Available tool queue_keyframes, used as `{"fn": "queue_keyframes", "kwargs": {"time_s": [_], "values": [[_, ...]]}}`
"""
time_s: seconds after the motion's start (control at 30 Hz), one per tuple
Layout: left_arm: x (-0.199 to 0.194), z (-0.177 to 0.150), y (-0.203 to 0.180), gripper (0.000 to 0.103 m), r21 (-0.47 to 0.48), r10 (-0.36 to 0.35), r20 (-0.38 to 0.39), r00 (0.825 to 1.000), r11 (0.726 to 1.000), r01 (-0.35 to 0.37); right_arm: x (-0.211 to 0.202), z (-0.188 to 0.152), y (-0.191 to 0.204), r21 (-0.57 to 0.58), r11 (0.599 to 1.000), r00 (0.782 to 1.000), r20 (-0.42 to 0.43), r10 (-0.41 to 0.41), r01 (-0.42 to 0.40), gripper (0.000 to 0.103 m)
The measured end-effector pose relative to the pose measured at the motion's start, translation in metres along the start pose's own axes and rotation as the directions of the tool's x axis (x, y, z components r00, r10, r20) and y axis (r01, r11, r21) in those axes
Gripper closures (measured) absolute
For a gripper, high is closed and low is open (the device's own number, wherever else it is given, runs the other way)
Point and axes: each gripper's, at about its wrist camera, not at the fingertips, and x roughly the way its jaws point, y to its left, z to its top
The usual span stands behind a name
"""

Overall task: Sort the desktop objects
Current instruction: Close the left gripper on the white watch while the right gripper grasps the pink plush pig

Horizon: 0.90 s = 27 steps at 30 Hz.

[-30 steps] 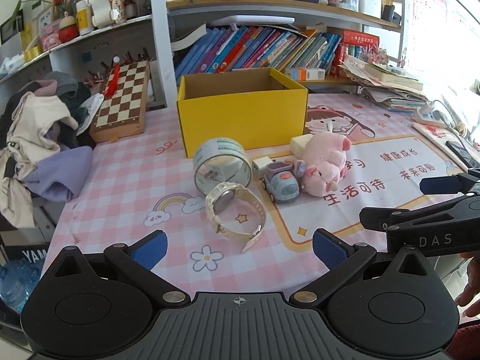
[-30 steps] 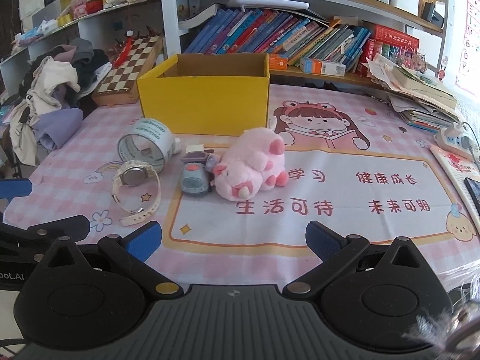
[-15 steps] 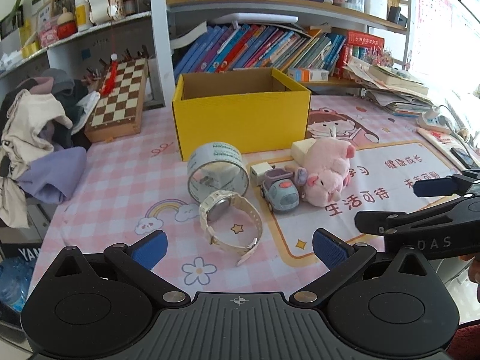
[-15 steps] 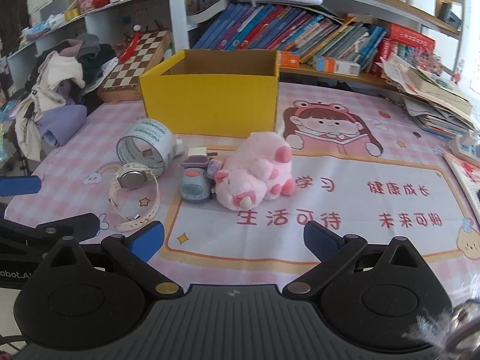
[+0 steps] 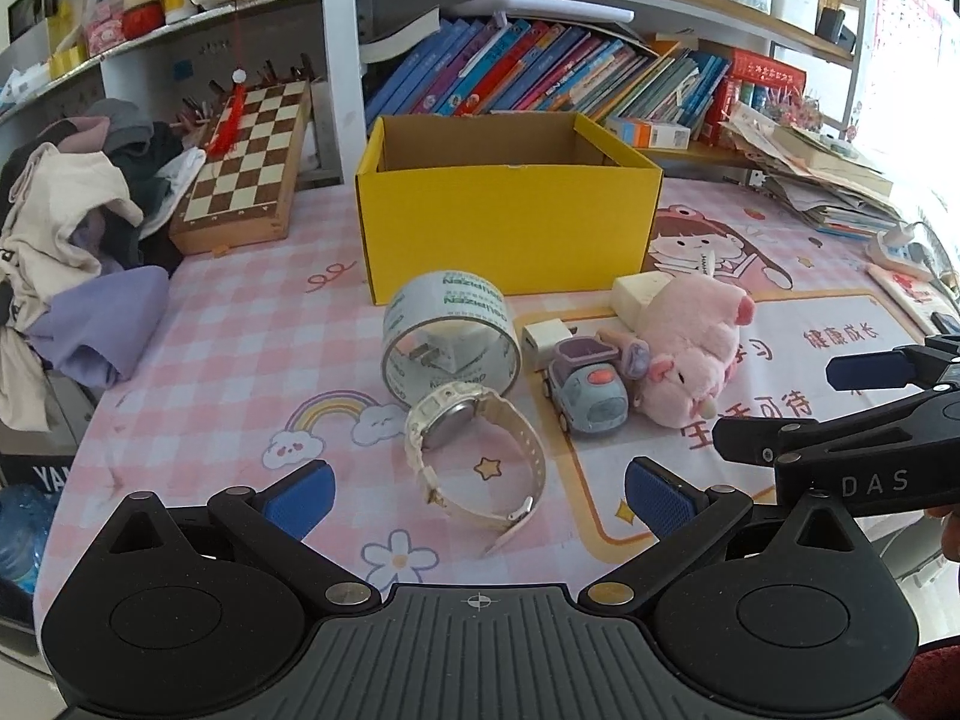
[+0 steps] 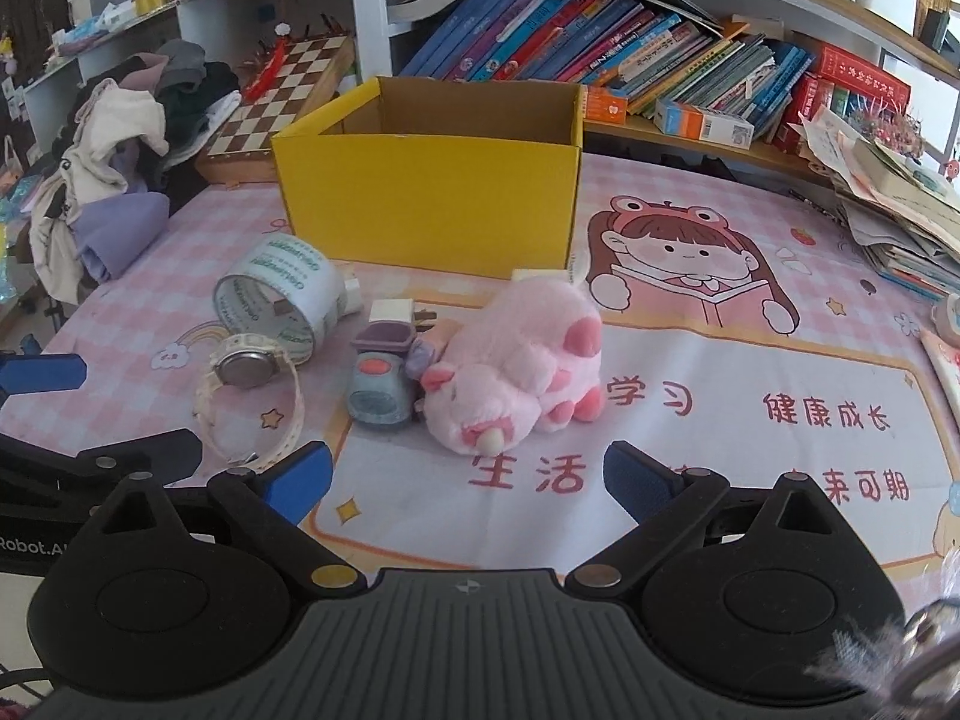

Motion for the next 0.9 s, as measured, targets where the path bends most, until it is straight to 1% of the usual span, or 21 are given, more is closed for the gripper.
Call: {"fn": "queue_keyframes", "kwargs": {"time_s": [0.2,0.37,0.47,0.67,0.8,0.9], "values": [[0.019,0.005,-0.001,0.0,0.001,0.002,-0.04,0.999,1.0,-0.002,0.017,0.009,-0.012,0.018,1.0,0.999,-0.034,-0.02,0.021,0.004],[0.033,0.008,-0.003,0.0,-0.002,0.012,-0.071,0.997,1.0,-0.012,0.029,0.017,-0.02,0.018,1.0,0.998,-0.056,-0.021,0.022,0.004],[0.04,0.01,-0.003,0.0,-0.009,0.021,-0.085,0.996,1.0,-0.022,0.036,0.021,-0.025,0.013,1.0,0.998,-0.067,-0.017,0.018,0.004],[0.056,0.012,-0.002,0.001,-0.029,0.068,-0.114,0.991,0.997,-0.072,0.052,0.03,-0.034,0.014,1.0,0.995,-0.097,0.002,-0.001,0.004],[0.066,0.013,0.0,0.001,-0.051,0.076,-0.14,0.987,0.995,-0.084,0.066,0.035,-0.037,-0.001,1.0,0.991,-0.131,0.019,-0.019,0.004],[0.072,0.013,-0.001,0.001,-0.053,0.081,-0.159,0.984,0.994,-0.091,0.078,0.037,-0.035,-0.035,0.999,0.986,-0.168,0.022,-0.028,0.004]]}}
